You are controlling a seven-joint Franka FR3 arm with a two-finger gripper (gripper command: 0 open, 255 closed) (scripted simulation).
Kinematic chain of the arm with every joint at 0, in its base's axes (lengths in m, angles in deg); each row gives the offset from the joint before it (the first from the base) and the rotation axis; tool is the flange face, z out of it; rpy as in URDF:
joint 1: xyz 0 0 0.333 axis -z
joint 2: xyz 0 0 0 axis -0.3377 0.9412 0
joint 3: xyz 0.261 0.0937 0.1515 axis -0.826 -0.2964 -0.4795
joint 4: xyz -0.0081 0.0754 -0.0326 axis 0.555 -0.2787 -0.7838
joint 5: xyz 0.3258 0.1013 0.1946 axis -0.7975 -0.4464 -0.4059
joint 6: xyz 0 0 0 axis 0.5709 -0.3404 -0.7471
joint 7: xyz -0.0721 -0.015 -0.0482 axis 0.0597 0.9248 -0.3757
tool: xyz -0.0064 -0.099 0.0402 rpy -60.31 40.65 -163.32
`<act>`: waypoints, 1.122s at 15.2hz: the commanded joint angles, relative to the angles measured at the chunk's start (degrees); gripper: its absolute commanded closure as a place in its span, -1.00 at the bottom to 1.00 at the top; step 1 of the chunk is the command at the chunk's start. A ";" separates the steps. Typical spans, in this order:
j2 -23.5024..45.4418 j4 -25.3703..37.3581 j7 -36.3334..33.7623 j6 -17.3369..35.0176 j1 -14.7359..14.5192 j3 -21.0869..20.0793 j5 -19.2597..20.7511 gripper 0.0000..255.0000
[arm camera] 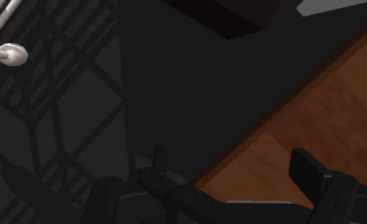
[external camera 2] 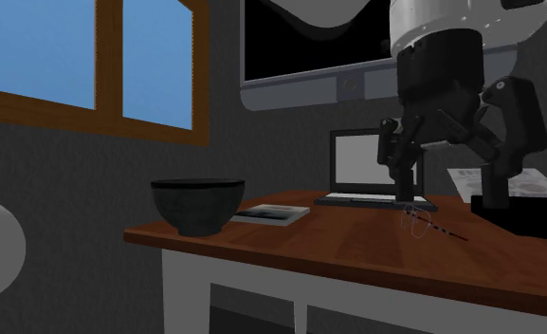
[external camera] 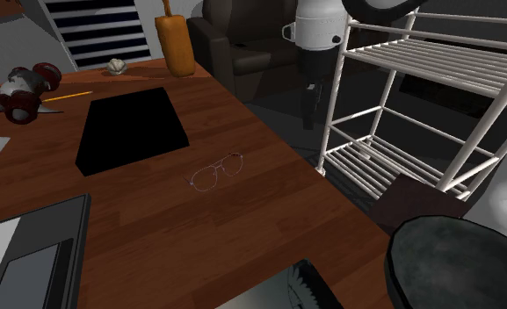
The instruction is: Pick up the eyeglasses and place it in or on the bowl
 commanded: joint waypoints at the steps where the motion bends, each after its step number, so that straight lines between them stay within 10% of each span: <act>1: 2.52 1.84 -0.64 1.46 -0.87 -1.46 0.21 -1.00; 17: 27.25 25.17 -7.91 6.60 -9.43 -11.65 10.63 -1.00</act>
